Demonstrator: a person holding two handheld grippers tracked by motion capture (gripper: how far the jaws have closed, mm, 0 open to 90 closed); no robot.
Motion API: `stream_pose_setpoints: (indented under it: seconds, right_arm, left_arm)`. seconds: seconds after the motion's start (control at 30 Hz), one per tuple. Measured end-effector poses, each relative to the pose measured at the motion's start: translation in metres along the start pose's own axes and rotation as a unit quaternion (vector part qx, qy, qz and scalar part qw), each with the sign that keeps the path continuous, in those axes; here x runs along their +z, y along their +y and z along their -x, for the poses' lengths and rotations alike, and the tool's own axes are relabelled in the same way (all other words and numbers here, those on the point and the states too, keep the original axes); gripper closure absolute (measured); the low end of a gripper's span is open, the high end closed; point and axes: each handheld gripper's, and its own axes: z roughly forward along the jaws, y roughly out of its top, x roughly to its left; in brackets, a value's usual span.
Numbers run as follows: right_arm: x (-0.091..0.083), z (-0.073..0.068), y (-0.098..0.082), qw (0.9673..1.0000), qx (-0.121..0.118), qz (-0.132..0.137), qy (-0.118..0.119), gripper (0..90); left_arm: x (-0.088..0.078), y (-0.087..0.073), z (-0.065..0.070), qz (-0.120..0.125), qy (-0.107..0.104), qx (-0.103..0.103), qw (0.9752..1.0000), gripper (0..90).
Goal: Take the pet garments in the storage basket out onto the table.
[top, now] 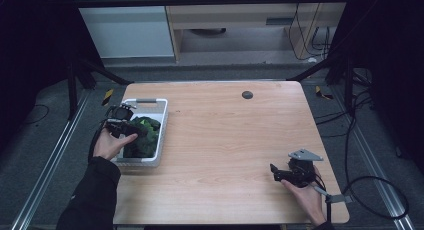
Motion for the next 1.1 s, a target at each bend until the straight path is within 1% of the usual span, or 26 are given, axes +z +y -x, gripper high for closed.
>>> stream_pose_setpoints:
  seconds: [0.07,0.33,0.6,0.93,0.97,1.0,1.1]
  right_arm:
    - [0.0,0.0,0.0,1.0,0.0,0.0,0.0,13.4]
    - [0.0,0.0,0.0,1.0,-0.001,-0.002,0.0,13.4]
    - [0.001,0.0,0.0,1.0,-0.005,-0.004,0.0,13.4]
    - [0.002,0.0,0.0,1.0,-0.005,-0.008,0.002,13.4]
    - [0.001,0.0,0.0,0.9999,-0.001,-0.01,0.004,13.4]
    - [0.002,0.0,0.0,0.9999,-0.005,-0.009,0.003,13.4]
    - [0.002,0.0,0.0,0.9999,-0.005,-0.01,0.003,13.4]
  left_arm:
    - [0.004,-0.002,0.0,-0.002,0.001,-0.001,1.0,22.7]
    - [0.011,-0.005,0.001,-0.01,0.001,0.003,0.9999,23.9]
    - [0.019,-0.007,0.003,-0.02,0.002,0.008,0.9998,27.1]
    - [0.028,-0.009,0.003,-0.028,0.005,0.011,0.9995,34.5]
    - [0.028,-0.009,0.003,-0.03,0.004,0.012,0.9995,35.7]
    - [0.029,-0.009,0.003,-0.029,0.004,0.01,0.9995,38.0]
    - [0.029,-0.01,0.002,-0.03,0.004,0.011,0.9995,42.8]
